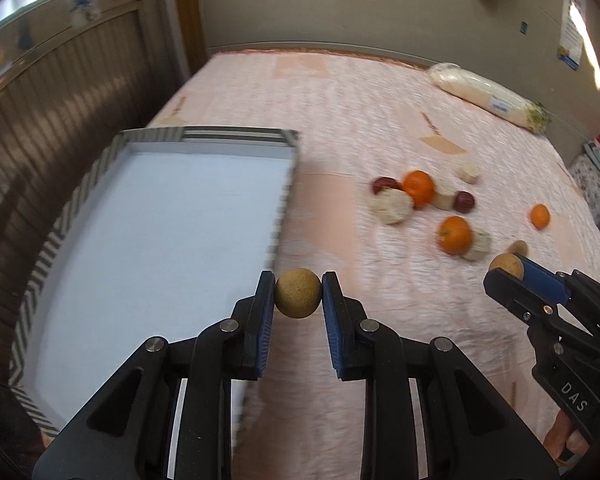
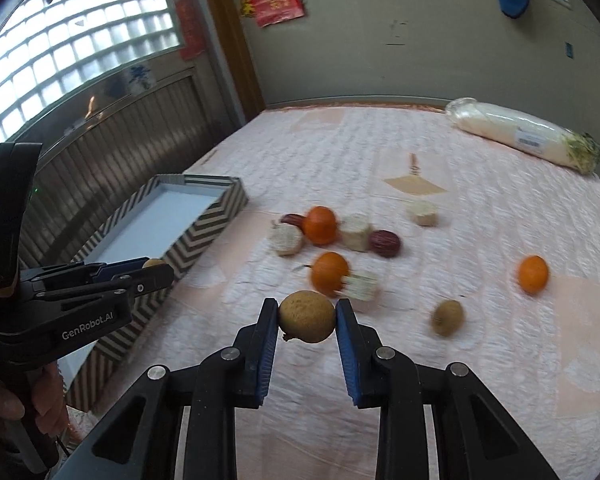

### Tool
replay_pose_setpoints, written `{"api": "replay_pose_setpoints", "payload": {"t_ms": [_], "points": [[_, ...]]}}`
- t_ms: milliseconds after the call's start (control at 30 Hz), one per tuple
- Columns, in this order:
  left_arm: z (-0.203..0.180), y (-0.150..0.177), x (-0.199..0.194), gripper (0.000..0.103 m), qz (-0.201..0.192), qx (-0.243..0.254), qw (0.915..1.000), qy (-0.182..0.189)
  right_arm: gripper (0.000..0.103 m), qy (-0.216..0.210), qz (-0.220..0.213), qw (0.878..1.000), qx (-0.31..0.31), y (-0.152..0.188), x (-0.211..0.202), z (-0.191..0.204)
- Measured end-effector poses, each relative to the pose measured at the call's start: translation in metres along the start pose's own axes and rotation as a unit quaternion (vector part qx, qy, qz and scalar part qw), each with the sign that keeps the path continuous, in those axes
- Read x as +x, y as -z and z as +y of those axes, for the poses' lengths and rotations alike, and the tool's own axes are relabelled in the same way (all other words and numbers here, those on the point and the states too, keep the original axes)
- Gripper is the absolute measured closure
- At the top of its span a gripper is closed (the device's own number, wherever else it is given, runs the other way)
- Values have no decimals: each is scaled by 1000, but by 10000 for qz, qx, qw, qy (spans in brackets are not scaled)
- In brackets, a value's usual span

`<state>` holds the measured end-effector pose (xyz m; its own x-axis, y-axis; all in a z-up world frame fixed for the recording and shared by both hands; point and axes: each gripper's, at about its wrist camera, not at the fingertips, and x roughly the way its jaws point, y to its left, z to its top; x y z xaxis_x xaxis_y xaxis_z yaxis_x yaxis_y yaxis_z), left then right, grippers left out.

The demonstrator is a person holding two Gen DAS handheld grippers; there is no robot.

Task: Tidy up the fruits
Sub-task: 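Carry both pears over the tray and open both grippers to drop them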

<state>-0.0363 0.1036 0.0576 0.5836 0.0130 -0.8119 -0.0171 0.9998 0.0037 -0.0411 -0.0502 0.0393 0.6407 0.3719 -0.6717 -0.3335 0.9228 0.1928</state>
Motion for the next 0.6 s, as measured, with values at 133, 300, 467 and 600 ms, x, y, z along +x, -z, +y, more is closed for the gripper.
{"api": "replay_pose_setpoints", "payload": {"t_ms": [133,300,467,600], "points": [[25,-1,-1,80,-9,-211,9996,-170,75,-268,25,9994,-226,-9,13,27],[52,-5,1,80,-31,-417,9985,-351,75,-543,71,9971,-526,-29,36,61],[79,-12,10,80,8,-620,9967,-525,75,-659,151,9944,-812,-45,58,89],[96,-13,18,80,75,-802,9947,-635,75,-767,170,9913,-1061,-57,73,110]]}}
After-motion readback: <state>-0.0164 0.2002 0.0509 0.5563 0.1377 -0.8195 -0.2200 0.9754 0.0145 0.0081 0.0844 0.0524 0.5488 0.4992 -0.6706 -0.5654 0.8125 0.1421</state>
